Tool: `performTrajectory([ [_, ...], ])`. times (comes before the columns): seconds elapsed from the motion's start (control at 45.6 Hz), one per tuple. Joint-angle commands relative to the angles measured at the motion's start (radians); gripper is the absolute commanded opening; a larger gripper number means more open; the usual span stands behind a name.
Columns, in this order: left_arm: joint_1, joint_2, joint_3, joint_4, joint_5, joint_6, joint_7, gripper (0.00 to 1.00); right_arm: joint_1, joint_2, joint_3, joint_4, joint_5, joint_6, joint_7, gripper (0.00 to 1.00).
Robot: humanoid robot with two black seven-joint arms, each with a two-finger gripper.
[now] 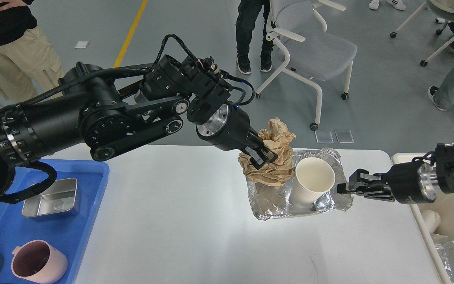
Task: Tidy desktop
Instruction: 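Release the paper into the foil tray and withdraw the left gripper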
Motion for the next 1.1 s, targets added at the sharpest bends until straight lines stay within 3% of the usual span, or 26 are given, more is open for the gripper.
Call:
performTrajectory([
  [0.0, -0.001, -0.016, -0.002, 0.009, -0.002, 0.002, 0.027, 0.17, 0.001, 0.002, 0.000, 0.000, -0.002, 0.000, 0.000, 0.00],
  [0.132, -0.002, -0.045, -0.008, 0.040, -0.006, 0.010, 0.047, 0.25, 0.000, 0.002, 0.000, -0.002, -0.002, 0.000, 0.000, 0.00],
  [0.329, -0.004, -0.054, -0.020, 0.049, -0.017, 0.035, 0.075, 0.73, -0.002, 0.002, 0.000, -0.002, -0.002, 0.000, 0.000, 0.00],
  [0.395, 0.001, -0.052, -0.023, 0.048, -0.018, 0.041, 0.075, 0.82, -0.002, 0.001, 0.001, -0.002, -0.002, 0.000, 0.000, 0.00],
  [0.724, 0.006, -0.051, -0.043, 0.048, -0.049, 0.062, 0.075, 0.91, -0.002, -0.001, 0.001, -0.003, -0.001, 0.000, 0.000, 0.00],
  [0.9, 0.019, -0.035, -0.092, 0.048, -0.080, 0.130, 0.075, 0.95, -0.010, -0.002, 0.000, -0.005, -0.002, 0.000, 0.000, 0.00],
  [1.076, 0.102, 0.078, -0.173, 0.046, -0.083, 0.148, 0.084, 0.97, -0.011, -0.004, -0.002, -0.006, -0.002, 0.000, 0.000, 0.00],
])
